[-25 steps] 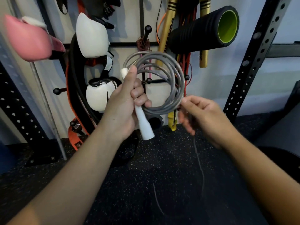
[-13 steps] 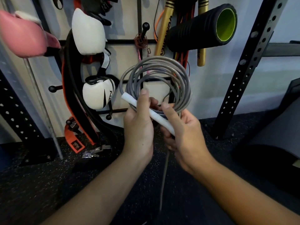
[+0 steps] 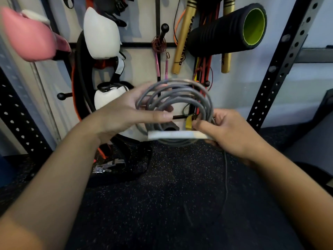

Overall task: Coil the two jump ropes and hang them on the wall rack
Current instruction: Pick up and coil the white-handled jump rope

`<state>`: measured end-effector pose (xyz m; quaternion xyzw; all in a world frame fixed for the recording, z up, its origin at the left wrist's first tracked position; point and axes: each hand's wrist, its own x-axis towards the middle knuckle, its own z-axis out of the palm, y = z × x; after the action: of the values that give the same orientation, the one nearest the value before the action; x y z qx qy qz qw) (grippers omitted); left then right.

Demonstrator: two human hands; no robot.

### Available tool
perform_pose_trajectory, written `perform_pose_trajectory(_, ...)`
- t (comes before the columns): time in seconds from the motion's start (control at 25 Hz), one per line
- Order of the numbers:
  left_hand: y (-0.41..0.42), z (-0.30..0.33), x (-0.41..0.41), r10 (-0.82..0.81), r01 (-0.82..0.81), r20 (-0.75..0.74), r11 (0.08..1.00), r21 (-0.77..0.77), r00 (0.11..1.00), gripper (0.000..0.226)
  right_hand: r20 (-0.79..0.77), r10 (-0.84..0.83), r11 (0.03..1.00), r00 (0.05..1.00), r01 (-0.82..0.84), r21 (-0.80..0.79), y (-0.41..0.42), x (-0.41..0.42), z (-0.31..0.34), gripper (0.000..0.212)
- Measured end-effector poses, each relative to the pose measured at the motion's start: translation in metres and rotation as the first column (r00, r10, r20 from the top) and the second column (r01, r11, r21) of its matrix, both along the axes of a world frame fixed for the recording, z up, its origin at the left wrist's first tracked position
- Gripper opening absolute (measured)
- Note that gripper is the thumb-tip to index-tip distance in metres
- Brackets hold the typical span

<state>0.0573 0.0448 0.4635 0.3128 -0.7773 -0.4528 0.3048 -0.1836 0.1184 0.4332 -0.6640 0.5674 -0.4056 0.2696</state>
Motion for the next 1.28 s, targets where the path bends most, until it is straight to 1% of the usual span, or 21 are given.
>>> perform_pose_trajectory(0.04, 0.004, 0.007, 0.003, 0.008, -0.008, 0.006, 0.999, -0.044, 1.000, 0.076, -0.100, 0.029, 1.000, 0.995, -0.029, 0.000, 0.000, 0.000, -0.001, 0.028)
perform_pose_trajectory(0.08, 0.010, 0.014, 0.003, 0.038, -0.029, 0.064, 0.990, -0.135, 0.997, 0.081, -0.196, 0.058, 0.998, 0.979, -0.058, 0.007, -0.001, 0.002, -0.001, 0.026)
perform_pose_trajectory(0.12, 0.017, 0.020, 0.000, 0.088, -0.039, 0.181, 0.966, -0.257, 0.979, 0.087, -0.271, 0.082, 0.997, 0.959, -0.079, 0.021, 0.000, 0.005, -0.002, 0.023)
perform_pose_trajectory(0.16, 0.025, 0.023, -0.008, 0.148, -0.019, 0.326, 0.930, -0.368, 0.934, 0.096, -0.318, 0.098, 0.995, 0.943, -0.093, 0.033, 0.001, 0.009, -0.003, 0.022)
perform_pose_trajectory(0.2, 0.036, 0.022, -0.020, 0.209, 0.032, 0.472, 0.891, -0.453, 0.857, 0.106, -0.337, 0.109, 0.994, 0.935, -0.103, 0.036, 0.001, 0.011, -0.004, 0.023)
perform_pose_trajectory(0.28, 0.052, 0.007, -0.047, 0.307, 0.154, 0.654, 0.822, -0.548, 0.691, 0.119, -0.350, 0.102, 0.995, 0.931, -0.098, 0.028, 0.001, 0.013, -0.004, 0.026)
perform_pose_trajectory(0.36, 0.053, -0.011, -0.066, 0.379, 0.176, 0.686, 0.786, -0.593, 0.621, 0.118, -0.351, 0.094, 0.995, 0.932, -0.096, 0.013, 0.002, 0.011, -0.003, 0.022)
perform_pose_trajectory(0.44, 0.042, -0.017, -0.066, 0.367, 0.089, 0.658, 0.829, -0.552, 0.658, 0.105, -0.273, 0.090, 0.995, 0.958, -0.096, -0.009, 0.005, 0.011, -0.003, 0.015)
perform_pose_trajectory(0.56, 0.029, -0.013, -0.056, 0.177, 0.006, 0.541, 0.948, -0.318, 0.822, 0.080, -0.044, 0.103, 0.995, 0.994, -0.102, 0.012, 0.005, 0.005, 0.002, 0.038)
perform_pose_trajectory(0.64, 0.024, -0.014, -0.051, 0.072, -0.020, 0.346, 0.989, -0.149, 0.935, 0.055, 0.182, 0.092, 0.995, 0.979, -0.097, 0.024, 0.003, -0.002, 0.007, 0.042)
perform_pose_trajectory(0.72, 0.019, -0.016, -0.048, 0.079, -0.079, 0.076, 0.997, 0.005, 0.994, 0.044, 0.355, 0.051, 0.997, 0.934, -0.067, 0.032, -0.002, -0.010, 0.006, 0.056)
perform_pose_trajectory(0.8, 0.014, -0.020, -0.046, 0.180, -0.135, -0.225, 0.970, 0.202, 0.958, 0.045, 0.361, -0.039, 0.999, 0.932, 0.027, 0.039, -0.008, -0.012, 0.000, 0.062)
perform_pose_trajectory(0.88, 0.012, -0.022, -0.048, 0.328, -0.151, -0.468, 0.914, 0.375, 0.821, 0.047, 0.313, -0.078, 0.996, 0.946, 0.063, 0.056, -0.011, -0.008, -0.006, 0.074)
perform_pose_trajectory(0.92, 0.013, -0.025, -0.051, 0.414, -0.171, -0.536, 0.879, 0.445, 0.736, 0.049, 0.305, -0.067, 0.997, 0.950, 0.049, 0.066, -0.011, -0.005, -0.010, 0.085)
perform_pose_trajectory(0.96, 0.016, -0.028, -0.056, 0.492, -0.204, -0.569, 0.845, 0.494, 0.659, 0.051, 0.334, -0.051, 0.997, 0.941, 0.029, 0.072, -0.010, 0.001, -0.012, 0.090)
perform_pose_trajectory(1.0, 0.022, -0.031, -0.062, 0.550, -0.248, -0.583, 0.818, 0.518, 0.598, 0.052, 0.397, -0.027, 0.998, 0.918, 0.004, 0.058, -0.007, 0.010, -0.015, 0.086)
perform_pose_trajectory(1.08, 0.035, -0.040, -0.075, 0.615, -0.332, -0.586, 0.784, 0.524, 0.528, 0.052, 0.539, -0.004, 0.999, 0.842, 0.026, -0.033, 0.000, 0.031, -0.020, 0.056)
perform_pose_trajectory(1.12, 0.040, -0.043, -0.079, 0.635, -0.353, -0.578, 0.769, 0.533, 0.512, 0.050, 0.584, -0.022, 0.995, 0.811, 0.072, -0.062, 0.001, 0.039, -0.022, 0.044)
perform_pose_trajectory(1.16, 0.042, -0.044, -0.081, 0.651, -0.358, -0.562, 0.755, 0.549, 0.510, 0.046, 0.622, -0.042, 0.993, 0.782, 0.104, -0.064, 0.001, 0.043, -0.024, 0.040)
perform_pose_trajectory(1.24, 0.041, -0.043, -0.078, 0.638, -0.328, -0.537, 0.758, 0.564, 0.551, 0.037, 0.659, -0.051, 0.994, 0.751, 0.100, -0.036, -0.002, 0.041, -0.027, 0.042)
perform_pose_trajectory(1.28, 0.038, -0.042, -0.075, 0.618, -0.320, -0.536, 0.773, 0.548, 0.576, 0.036, 0.646, -0.047, 0.996, 0.762, 0.085, -0.029, -0.004, 0.037, -0.025, 0.039)
